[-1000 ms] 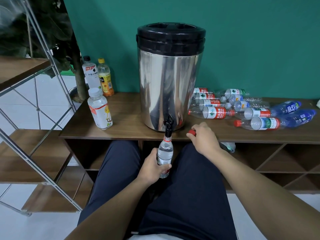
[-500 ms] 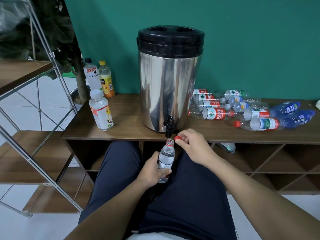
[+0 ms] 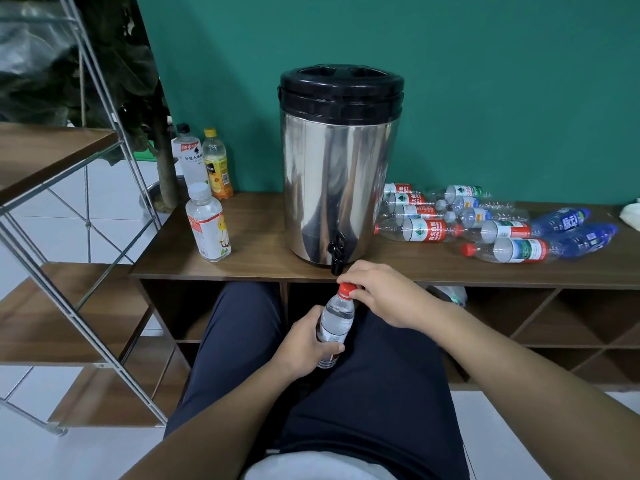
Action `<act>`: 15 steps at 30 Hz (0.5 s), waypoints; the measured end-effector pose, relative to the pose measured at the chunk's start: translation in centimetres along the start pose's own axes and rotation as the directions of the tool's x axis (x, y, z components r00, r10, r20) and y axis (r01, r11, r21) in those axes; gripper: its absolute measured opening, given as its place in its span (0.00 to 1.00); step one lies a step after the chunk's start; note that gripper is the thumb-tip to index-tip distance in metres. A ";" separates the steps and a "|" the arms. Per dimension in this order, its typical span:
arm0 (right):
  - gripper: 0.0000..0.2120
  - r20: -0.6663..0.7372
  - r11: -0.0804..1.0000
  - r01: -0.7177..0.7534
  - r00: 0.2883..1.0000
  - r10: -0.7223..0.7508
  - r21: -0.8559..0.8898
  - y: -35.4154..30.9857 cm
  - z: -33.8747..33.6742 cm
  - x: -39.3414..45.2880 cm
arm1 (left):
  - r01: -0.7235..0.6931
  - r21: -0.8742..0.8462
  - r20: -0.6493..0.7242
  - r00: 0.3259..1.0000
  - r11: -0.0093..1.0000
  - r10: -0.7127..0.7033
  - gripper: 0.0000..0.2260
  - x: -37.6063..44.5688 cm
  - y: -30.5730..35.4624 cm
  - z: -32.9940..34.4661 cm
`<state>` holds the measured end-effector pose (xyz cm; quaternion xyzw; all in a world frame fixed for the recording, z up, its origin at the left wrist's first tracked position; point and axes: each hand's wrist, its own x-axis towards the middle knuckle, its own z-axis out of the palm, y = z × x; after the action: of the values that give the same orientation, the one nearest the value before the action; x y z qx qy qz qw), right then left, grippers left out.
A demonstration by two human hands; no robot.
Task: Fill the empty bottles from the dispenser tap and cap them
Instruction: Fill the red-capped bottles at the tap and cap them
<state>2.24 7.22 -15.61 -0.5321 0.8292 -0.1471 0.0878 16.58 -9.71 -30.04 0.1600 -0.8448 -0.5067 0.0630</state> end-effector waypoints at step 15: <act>0.23 -0.040 0.972 0.130 0.989 -0.141 -0.196 -7.5 -5.7 0.4 | -0.103 -0.084 -0.135 0.987 0.991 0.091 0.24 -3.8 3.8 -5.4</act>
<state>6.75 4.77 -7.67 -0.5894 0.8033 -0.0857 0.0034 20.84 -11.28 -23.94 0.1484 -0.8219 -0.5291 0.1500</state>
